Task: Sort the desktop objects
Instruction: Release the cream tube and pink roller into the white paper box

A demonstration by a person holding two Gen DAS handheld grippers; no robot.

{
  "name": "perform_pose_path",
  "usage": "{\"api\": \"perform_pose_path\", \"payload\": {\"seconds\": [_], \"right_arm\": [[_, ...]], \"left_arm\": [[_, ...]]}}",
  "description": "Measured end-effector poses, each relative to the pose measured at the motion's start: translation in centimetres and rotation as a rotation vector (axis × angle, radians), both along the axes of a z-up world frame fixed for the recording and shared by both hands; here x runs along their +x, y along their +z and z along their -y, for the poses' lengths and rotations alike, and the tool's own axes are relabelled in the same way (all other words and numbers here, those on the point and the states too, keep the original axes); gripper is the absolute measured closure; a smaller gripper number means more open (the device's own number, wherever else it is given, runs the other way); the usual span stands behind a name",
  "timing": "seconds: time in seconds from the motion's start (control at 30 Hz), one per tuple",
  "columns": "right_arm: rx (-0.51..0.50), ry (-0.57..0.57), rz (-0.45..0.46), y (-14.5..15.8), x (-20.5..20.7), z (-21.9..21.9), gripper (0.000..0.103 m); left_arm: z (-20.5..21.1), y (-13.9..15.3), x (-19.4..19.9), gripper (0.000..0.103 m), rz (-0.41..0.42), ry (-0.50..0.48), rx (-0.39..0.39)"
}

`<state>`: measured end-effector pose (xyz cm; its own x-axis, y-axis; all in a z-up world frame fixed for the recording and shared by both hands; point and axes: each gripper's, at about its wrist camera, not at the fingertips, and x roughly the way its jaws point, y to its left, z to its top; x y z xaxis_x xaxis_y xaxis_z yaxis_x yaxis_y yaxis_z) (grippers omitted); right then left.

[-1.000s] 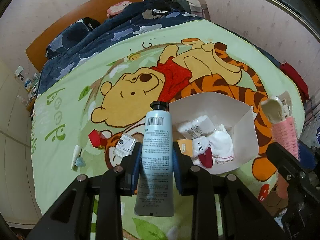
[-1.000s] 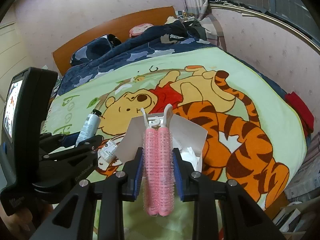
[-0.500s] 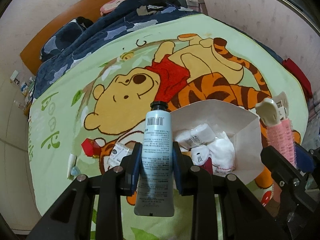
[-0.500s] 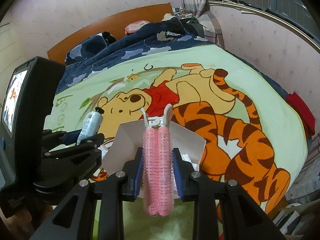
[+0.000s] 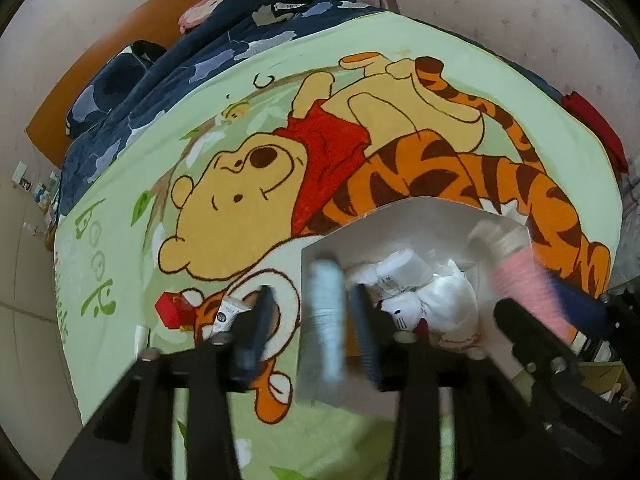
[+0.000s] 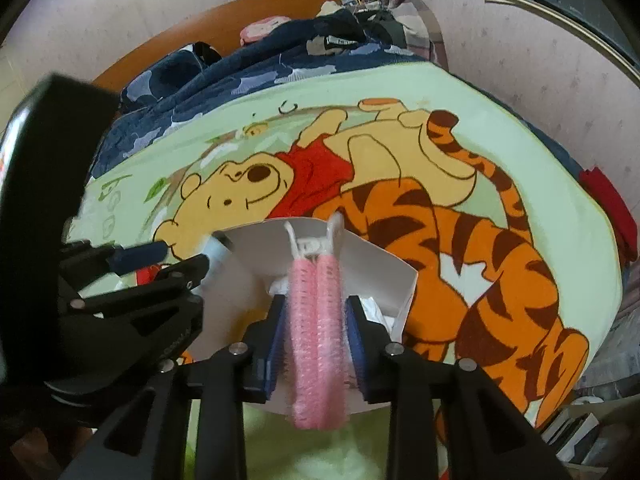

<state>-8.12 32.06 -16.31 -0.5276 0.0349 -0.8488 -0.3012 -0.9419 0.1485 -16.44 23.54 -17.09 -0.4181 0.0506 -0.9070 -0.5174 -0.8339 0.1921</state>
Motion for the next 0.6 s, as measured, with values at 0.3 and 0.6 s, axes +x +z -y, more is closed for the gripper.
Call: {"api": "perform_pose_path", "payload": {"seconds": [0.3,0.6], "right_arm": [[-0.019,-0.036,-0.045,1.2,0.6,-0.8,0.065],[0.02,-0.048,-0.092,4.9,2.3,0.3,0.065]], "left_arm": [[0.1,0.8,-0.2,0.046,-0.011,-0.007,0.024],[1.8,4.2,1.4,0.046,-0.047,0.019,0.076]]}}
